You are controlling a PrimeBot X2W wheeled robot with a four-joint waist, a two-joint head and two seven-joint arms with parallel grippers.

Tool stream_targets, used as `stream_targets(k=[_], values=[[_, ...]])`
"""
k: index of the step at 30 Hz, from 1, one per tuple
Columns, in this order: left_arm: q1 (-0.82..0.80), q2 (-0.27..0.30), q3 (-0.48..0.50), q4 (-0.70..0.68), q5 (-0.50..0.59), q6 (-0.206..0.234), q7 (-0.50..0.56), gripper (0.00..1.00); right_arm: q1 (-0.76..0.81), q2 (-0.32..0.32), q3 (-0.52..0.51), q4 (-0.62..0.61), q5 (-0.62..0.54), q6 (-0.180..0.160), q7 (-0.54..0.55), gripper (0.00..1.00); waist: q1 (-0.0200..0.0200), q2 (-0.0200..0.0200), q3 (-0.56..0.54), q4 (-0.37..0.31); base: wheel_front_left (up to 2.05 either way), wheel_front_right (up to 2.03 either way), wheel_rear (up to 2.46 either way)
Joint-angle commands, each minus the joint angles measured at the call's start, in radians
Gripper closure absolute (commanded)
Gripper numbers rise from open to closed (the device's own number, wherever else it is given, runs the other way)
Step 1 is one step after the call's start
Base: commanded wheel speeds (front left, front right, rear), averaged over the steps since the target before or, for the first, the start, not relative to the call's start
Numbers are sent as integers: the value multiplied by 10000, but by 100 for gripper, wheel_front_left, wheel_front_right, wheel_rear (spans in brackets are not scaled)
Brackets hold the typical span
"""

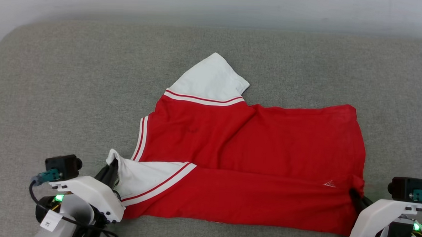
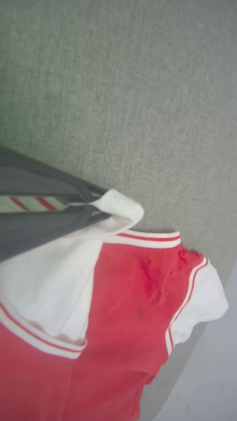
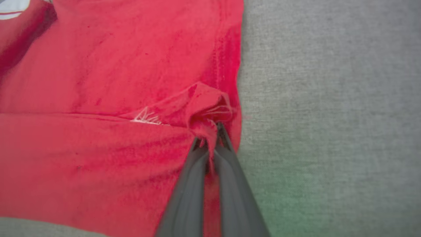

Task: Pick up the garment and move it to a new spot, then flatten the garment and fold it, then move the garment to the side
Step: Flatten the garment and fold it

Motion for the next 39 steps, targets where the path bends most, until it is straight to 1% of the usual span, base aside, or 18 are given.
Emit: stream_targets(k=[1, 2, 3, 4, 5, 6, 7, 9, 12, 16, 18, 21, 25, 28, 30, 33, 37, 39], values=[[-177, -75, -61, 209, -38, -123, 29, 100, -183, -61, 40, 169, -64, -15, -99, 100, -3, -1, 81, -29, 0, 0, 0], [-257, -117, -146, 398, -74, -231, 128, 100, -213, -69, 54, 339, -80, -17, -139, 100, -3, -1, 93, -27, 0, 0, 0], [-322, -153, -224, 597, -64, -324, 203, 100, -214, -76, 79, 510, -107, -17, -194, 75, -3, -1, 89, -22, 0, 0, 0], [-391, -205, -280, 753, -113, -436, 255, 94, -216, -79, 91, 642, -116, -17, -258, 44, -3, -1, 72, -13, 0, 0, 0], [-444, -263, -357, 912, -160, -534, 314, 60, -244, -78, 130, 726, -68, -17, -389, 0, -3, -1, 32, -2, 0, 0, 0], [-487, -305, -406, 1070, -171, -611, 351, 5, -272, -78, 168, 747, -7, -17, -579, 0, -3, -1, -19, 6, 0, 0, 0], [-541, -324, -429, 1174, -154, -652, 323, 0, -290, -87, 207, 718, 41, -15, -835, 0, -3, -1, -84, 14, 0, 0, 0], [-622, -318, -404, 1353, -87, -683, 160, 0, -307, -104, 188, 553, 120, -15, -1569, 0, -3, -1, -256, 34, 0, 0, 0], [-664, -185, -325, 1472, 21, -558, -67, 0, -163, -124, 245, 294, 114, -12, -2613, 0, -3, -1, -580, 51, 0, 0, 0], [-550, 106, -310, 1357, 112, -404, 90, 0, 225, -101, 277, -119, -38, -13, -3479, 0, -3, -1, -1001, 54, 0, 0, 0], [-464, 321, -264, 1149, 33, -349, 332, 0, 367, -56, 263, -328, -3, -12, -3600, 0, -3, -1, -1161, 43, 0, 0, 0], [-304, 806, -279, 791, -124, -405, 1063, 0, 644, -4, 254, -576, -3, -12, -3568, 0, -3, -1, -1343, 8, 0, 0, 0], [-18, 1408, -366, 101, -525, -356, 2448, 0, 872, 53, 224, -854, 27, -12, -3432, 0, -3, -1, -1473, -102, 0, 0, 0], [244, 1839, -455, -398, -960, -441, 3579, 0, 991, 75, 215, -989, 51, -12, -3408, 0, -3, -1, -1467, -222, 0, 0, 0], [458, 1966, -522, -692, -1288, -409, 4254, 0, 1042, 88, 230, -1024, 70, -12, -3361, 0, -3, -1, -1428, -322, 0, 0, 0], [698, 2139, -579, -1048, -1652, -254, 4957, 0, 991, 90, 231, -1031, 145, -12, -3354, 0, -3, -1, -1301, -477, 0, 0, 0], [864, 2180, -629, -1157, -1925, -8, 5491, 0, 862, 93, 294, -954, 361, -12, -3412, 0, -3, -1, -1025, -658, 0, 0, 0], [837, 2074, -619, -1056, -2084, 29, 5632, 0, 800, 95, 302, -925, 457, -12, -3433, 0, -3, -1, -866, -730, 0, 0, 0]])
